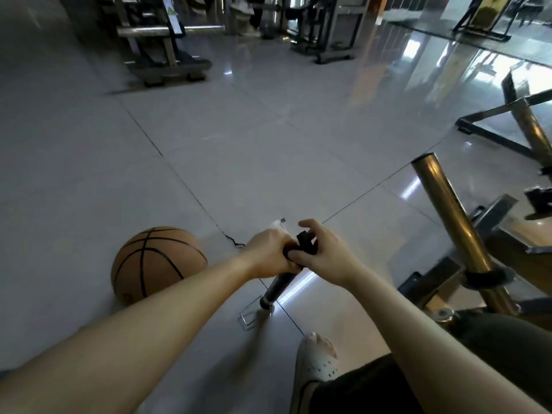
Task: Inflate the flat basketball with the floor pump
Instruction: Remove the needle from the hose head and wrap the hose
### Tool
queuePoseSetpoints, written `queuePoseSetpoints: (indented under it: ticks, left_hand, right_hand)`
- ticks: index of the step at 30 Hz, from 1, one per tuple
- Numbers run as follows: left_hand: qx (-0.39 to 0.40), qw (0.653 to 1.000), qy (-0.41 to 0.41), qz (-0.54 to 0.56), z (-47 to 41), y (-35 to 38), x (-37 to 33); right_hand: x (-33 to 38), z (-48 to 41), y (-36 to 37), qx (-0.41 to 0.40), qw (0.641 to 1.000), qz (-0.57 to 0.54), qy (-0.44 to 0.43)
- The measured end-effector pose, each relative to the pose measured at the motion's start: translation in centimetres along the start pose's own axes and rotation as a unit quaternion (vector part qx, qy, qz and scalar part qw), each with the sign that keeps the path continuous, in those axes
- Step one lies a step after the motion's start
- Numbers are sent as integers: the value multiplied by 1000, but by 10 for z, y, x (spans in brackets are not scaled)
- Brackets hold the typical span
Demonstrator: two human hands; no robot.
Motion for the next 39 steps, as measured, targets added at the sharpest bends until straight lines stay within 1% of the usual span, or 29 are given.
queuePoseSetpoints:
  ticks: [1, 2, 4, 5, 7, 9, 10, 12, 17, 19, 20, 22, 24, 27, 29, 31, 32, 35, 39]
  left_hand:
    - [0, 1000, -2, 4, 4, -7, -14]
    - [1, 1000, -5, 11, 6, -13, -22]
    - [-7, 1000, -2, 30, 10, -23, -41]
    - [-13, 999, -3, 36, 10, -25, -48]
    - [3, 999, 0, 51, 11, -28, -67]
    - [33, 997, 12, 65, 7, -26, -85]
    - [47, 996, 18, 67, 5, -25, -94]
    - [68, 995, 45, 62, 0, -18, -110]
    - [57, 994, 80, 40, -19, 13, -147]
    - [37, 995, 90, 23, -28, 35, -162]
    - [25, 995, 87, 32, -31, 44, -169]
    - [26, 995, 62, 70, -41, 72, -181]
    - [74, 989, 47, 122, -57, 113, -197]
    - [152, 957, -5, 246, -72, 170, -213]
    - [175, 935, -54, 303, -84, 205, -219]
    - [179, 916, -91, 346, -91, 228, -224]
    - [183, 906, -107, 365, -96, 244, -227]
    - [189, 895, -130, 383, -111, 272, -235]
    - [148, 870, -197, 428, -130, 283, -229]
  right_hand:
    - [4, 7, -15, -1, 1000, -22, 12]
    - [7, 10, -26, 16, 999, -38, 29]
    - [12, 22, -44, 74, 994, -40, 64]
    - [14, 30, -50, 101, 992, -21, 74]
    - [20, 43, -59, 123, 987, 69, 71]
    - [24, 52, -69, 96, 979, 171, 63]
    - [24, 54, -71, 79, 974, 200, 64]
    - [17, 63, -85, 29, 970, 223, 91]
    - [-30, 91, -123, -80, 956, 189, 210]
    - [-61, 104, -131, -116, 945, 165, 258]
    - [-77, 112, -134, -130, 940, 144, 281]
    - [-114, 132, -142, -158, 928, 79, 327]
    - [-152, 155, -154, -171, 914, 3, 367]
    - [-198, 189, -162, -151, 889, -110, 418]
    - [-228, 202, -166, -139, 878, -139, 437]
    - [-248, 208, -171, -139, 879, -138, 435]
    - [-260, 208, -175, -135, 884, -117, 432]
    - [-288, 207, -187, -142, 893, -69, 421]
    - [-306, 190, -183, -96, 911, -37, 399]
Point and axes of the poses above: each hand's wrist, its own z-axis away from the middle knuckle, its own y-axis out of the palm, x = y × z, the point moved 8 cm from there along -z, towards the middle knuckle, and after that the axes turned 3 degrees about -x, right-handed, at the moved point
